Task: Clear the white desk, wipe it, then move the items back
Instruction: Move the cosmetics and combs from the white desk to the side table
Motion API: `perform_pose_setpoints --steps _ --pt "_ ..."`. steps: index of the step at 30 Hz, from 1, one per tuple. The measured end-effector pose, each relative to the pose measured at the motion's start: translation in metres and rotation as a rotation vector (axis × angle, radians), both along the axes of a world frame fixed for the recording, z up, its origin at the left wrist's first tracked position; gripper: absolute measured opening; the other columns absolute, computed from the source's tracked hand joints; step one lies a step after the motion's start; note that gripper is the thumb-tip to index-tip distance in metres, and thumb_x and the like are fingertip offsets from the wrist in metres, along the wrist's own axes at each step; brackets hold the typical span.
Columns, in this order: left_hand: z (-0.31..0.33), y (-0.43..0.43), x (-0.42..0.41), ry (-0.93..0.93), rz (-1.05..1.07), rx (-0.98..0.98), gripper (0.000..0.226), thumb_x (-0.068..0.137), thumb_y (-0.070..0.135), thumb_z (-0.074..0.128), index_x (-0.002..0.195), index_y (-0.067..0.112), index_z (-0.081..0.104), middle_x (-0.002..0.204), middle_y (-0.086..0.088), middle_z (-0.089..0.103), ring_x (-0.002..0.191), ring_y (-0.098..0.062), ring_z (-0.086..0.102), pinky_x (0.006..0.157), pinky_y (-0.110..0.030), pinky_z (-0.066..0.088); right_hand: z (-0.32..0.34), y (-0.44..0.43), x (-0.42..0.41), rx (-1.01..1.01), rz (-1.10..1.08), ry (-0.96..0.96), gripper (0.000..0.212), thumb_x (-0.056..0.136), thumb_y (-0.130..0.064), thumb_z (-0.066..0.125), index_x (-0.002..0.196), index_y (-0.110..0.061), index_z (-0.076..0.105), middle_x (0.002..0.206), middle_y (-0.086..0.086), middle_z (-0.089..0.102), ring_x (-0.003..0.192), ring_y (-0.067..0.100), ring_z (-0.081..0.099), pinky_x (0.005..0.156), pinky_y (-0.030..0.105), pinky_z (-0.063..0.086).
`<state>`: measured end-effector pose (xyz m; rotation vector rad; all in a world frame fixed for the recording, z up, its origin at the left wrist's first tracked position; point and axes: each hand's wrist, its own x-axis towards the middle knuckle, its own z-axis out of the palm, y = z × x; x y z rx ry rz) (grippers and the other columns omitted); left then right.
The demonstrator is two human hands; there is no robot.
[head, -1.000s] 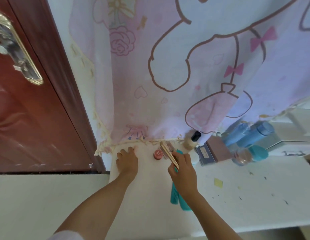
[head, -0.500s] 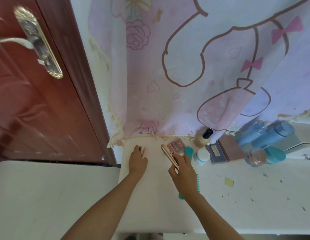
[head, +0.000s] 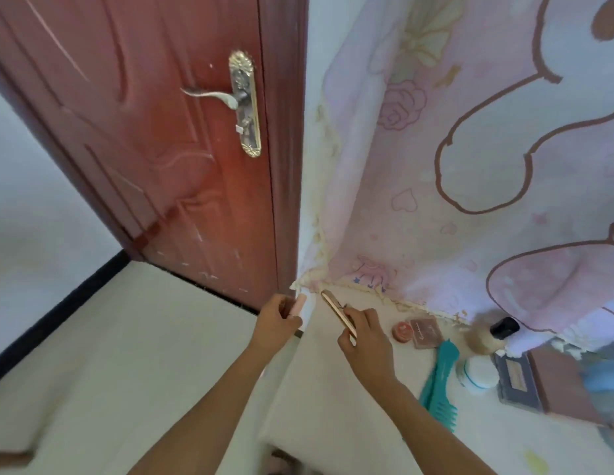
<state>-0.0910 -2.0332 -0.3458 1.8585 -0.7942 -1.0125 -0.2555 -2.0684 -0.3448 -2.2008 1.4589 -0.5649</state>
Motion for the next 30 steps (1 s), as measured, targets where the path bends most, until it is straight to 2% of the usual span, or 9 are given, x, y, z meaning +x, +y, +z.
perform_pose_setpoints --steps 3,6,8,12,14,17,21,27,30 --pt "0.01 0.037 0.021 -0.036 0.178 0.008 0.021 0.079 0.003 0.06 0.093 0.015 0.053 0.081 0.0 0.053 0.07 -0.016 0.05 0.061 -0.023 0.04 0.005 0.004 0.03 0.001 0.17 -0.021 0.042 0.081 -0.008 0.056 0.123 -0.012 0.054 0.106 0.011 0.053 0.076 0.031 0.057 0.058 0.028 0.039" --pt "0.014 0.085 0.029 -0.073 0.368 0.045 0.024 0.079 0.005 0.059 0.093 0.023 0.051 0.077 0.004 0.054 0.062 -0.009 0.05 0.049 -0.012 0.037 0.006 0.021 0.054 0.018 0.353 -0.074 0.042 0.079 -0.007 0.058 0.121 -0.012 0.056 0.107 0.009 0.054 0.083 0.03 0.059 0.063 0.028 0.041" --pt "0.015 0.121 0.028 -0.086 0.498 0.064 0.026 0.079 0.005 0.059 0.094 0.024 0.051 0.077 0.004 0.053 0.061 -0.008 0.048 0.046 -0.011 0.035 0.004 0.038 0.066 0.027 0.504 -0.122 0.04 0.077 -0.004 0.06 0.117 -0.01 0.059 0.104 0.01 0.055 0.085 0.029 0.061 0.064 0.026 0.042" --pt "0.021 0.204 0.018 -0.099 0.769 0.063 0.026 0.078 0.0 0.059 0.096 0.016 0.051 0.082 0.0 0.052 0.071 -0.017 0.05 0.063 -0.024 0.041 0.004 0.087 0.089 0.039 0.787 -0.121 0.036 0.075 0.0 0.061 0.111 -0.005 0.061 0.098 0.012 0.058 0.075 0.03 0.062 0.058 0.026 0.041" --pt "0.028 0.25 0.013 -0.119 0.857 0.082 0.026 0.078 0.002 0.06 0.098 0.017 0.051 0.083 0.0 0.053 0.075 -0.018 0.051 0.066 -0.026 0.044 0.007 0.119 0.099 0.051 0.889 -0.13 0.036 0.073 0.001 0.063 0.109 -0.004 0.062 0.096 0.013 0.059 0.068 0.03 0.061 0.054 0.023 0.039" --pt "0.034 0.32 0.007 -0.155 1.014 0.089 0.027 0.079 0.004 0.061 0.099 0.019 0.051 0.085 0.002 0.055 0.076 -0.017 0.054 0.069 -0.03 0.048 0.015 0.172 0.116 0.053 1.049 -0.152 0.037 0.073 0.0 0.061 0.109 -0.006 0.062 0.098 0.01 0.059 0.069 0.029 0.061 0.054 0.025 0.038" --pt "0.041 0.407 -0.008 -0.19 1.235 0.091 0.03 0.079 0.005 0.063 0.1 0.023 0.05 0.082 0.007 0.053 0.069 -0.011 0.055 0.054 -0.019 0.041 0.031 0.248 0.133 -0.001 1.237 -0.165 0.037 0.074 -0.003 0.06 0.11 -0.009 0.062 0.098 0.009 0.058 0.068 0.028 0.058 0.053 0.025 0.036" --pt "0.065 0.554 -0.042 -0.207 1.434 0.051 0.026 0.078 0.001 0.059 0.096 0.018 0.051 0.081 -0.004 0.055 0.066 -0.019 0.053 0.055 -0.025 0.042 0.057 0.383 0.148 -0.103 1.454 -0.193 0.037 0.08 -0.009 0.057 0.117 -0.012 0.058 0.1 0.007 0.054 0.074 0.024 0.056 0.056 0.026 0.036" --pt "0.083 0.627 -0.058 -0.278 1.493 0.015 0.018 0.08 0.001 0.059 0.085 0.016 0.05 0.076 -0.008 0.052 0.063 -0.021 0.049 0.057 -0.028 0.04 0.072 0.453 0.152 -0.181 1.552 -0.23 0.036 0.081 -0.01 0.056 0.117 -0.012 0.057 0.098 0.007 0.055 0.076 0.024 0.055 0.055 0.027 0.038"
